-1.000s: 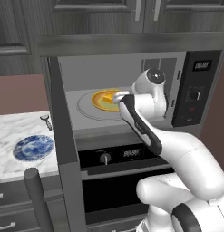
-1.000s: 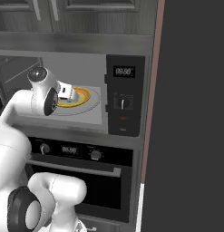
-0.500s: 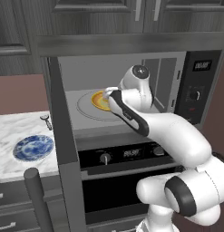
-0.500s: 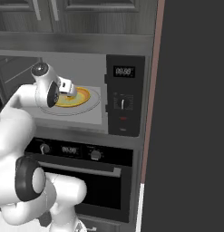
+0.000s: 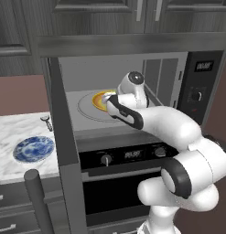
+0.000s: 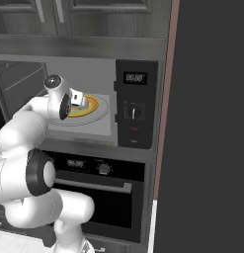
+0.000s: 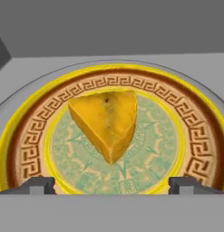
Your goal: Pick the cheese from the microwave and place it on plate located on the counter.
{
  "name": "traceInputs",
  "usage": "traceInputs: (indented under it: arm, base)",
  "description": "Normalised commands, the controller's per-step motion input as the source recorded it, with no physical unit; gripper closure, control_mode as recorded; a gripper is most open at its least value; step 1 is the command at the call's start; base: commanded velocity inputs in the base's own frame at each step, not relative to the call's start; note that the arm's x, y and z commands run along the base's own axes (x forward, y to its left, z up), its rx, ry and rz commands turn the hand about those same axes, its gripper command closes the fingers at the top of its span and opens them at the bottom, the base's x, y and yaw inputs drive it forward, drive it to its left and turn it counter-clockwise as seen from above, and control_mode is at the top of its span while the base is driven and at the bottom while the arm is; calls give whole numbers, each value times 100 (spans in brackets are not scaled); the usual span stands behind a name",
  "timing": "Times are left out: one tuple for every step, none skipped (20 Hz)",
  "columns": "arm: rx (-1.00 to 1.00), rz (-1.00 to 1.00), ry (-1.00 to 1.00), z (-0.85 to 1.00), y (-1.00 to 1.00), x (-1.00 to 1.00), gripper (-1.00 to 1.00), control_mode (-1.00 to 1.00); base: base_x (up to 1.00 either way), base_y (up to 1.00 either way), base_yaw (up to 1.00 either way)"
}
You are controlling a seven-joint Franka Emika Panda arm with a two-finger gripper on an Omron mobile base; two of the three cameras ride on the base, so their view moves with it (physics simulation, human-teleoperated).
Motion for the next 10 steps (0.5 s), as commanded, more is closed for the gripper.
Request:
traceInputs:
  arm:
    - [0,0,0,-14,0,44,-100,-100]
    - [0,0,0,0,0,40,-100,-100]
    - [0,0,0,0,0,40,-100,-100]
    - [0,0,0,0,0,38,-100,-100]
    - [0,0,0,0,0,36,-100,-100]
    - [0,0,0,0,0,36,-100,-100]
    - [0,0,0,0,0,36,-100,-100]
    - [0,0,0,0,0,36,-100,-100]
    - [0,0,0,0,0,32,-100,-100]
    - [0,0,0,0,0,26,-100,-100]
  base:
    - [0,0,0]
    - [0,0,0]
    - [0,0,0]
    - [0,0,0]
    - [0,0,0]
    - [0,0,0]
    - [0,0,0]
    - [0,0,0]
    - [0,0,0]
    - [0,0,0]
